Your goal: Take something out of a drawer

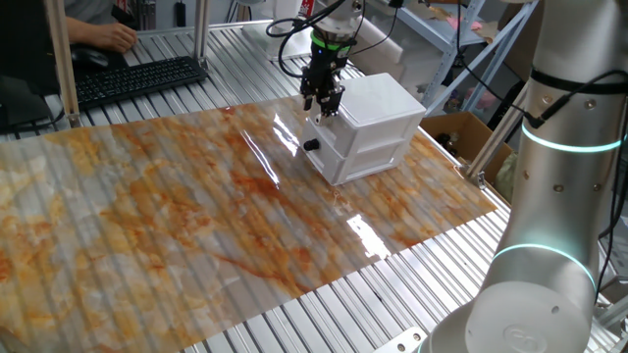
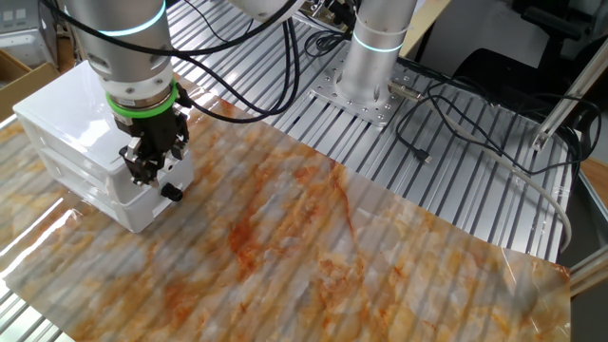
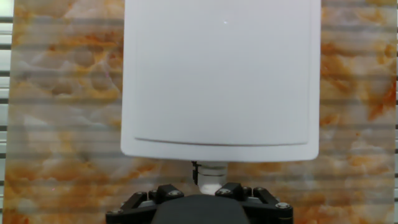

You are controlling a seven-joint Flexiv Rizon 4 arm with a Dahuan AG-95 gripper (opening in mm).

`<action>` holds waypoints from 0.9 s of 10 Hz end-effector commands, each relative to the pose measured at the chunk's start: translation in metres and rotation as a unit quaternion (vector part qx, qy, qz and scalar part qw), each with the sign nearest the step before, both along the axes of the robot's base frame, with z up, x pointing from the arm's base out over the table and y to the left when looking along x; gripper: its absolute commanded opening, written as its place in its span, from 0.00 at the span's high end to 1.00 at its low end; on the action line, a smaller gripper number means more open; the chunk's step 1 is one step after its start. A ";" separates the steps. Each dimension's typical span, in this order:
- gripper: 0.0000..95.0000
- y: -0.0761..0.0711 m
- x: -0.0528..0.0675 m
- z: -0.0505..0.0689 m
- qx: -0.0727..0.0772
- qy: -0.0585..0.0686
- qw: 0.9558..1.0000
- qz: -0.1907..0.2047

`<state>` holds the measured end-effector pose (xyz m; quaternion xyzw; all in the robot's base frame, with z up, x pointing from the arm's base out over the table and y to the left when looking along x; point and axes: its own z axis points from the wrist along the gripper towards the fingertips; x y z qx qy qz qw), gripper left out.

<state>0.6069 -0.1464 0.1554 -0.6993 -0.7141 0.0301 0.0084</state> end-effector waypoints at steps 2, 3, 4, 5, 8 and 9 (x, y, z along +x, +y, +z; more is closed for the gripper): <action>0.40 -0.006 -0.003 -0.002 0.002 0.000 1.000 0.001; 0.40 -0.006 -0.003 -0.003 0.003 0.000 1.000 0.000; 0.40 -0.007 -0.003 -0.003 0.004 0.001 1.000 0.000; 0.40 -0.007 -0.004 -0.004 0.005 0.001 1.000 0.001; 0.40 -0.008 -0.006 -0.006 0.004 0.001 1.000 0.006; 0.40 -0.009 -0.007 -0.006 0.003 0.002 1.000 0.009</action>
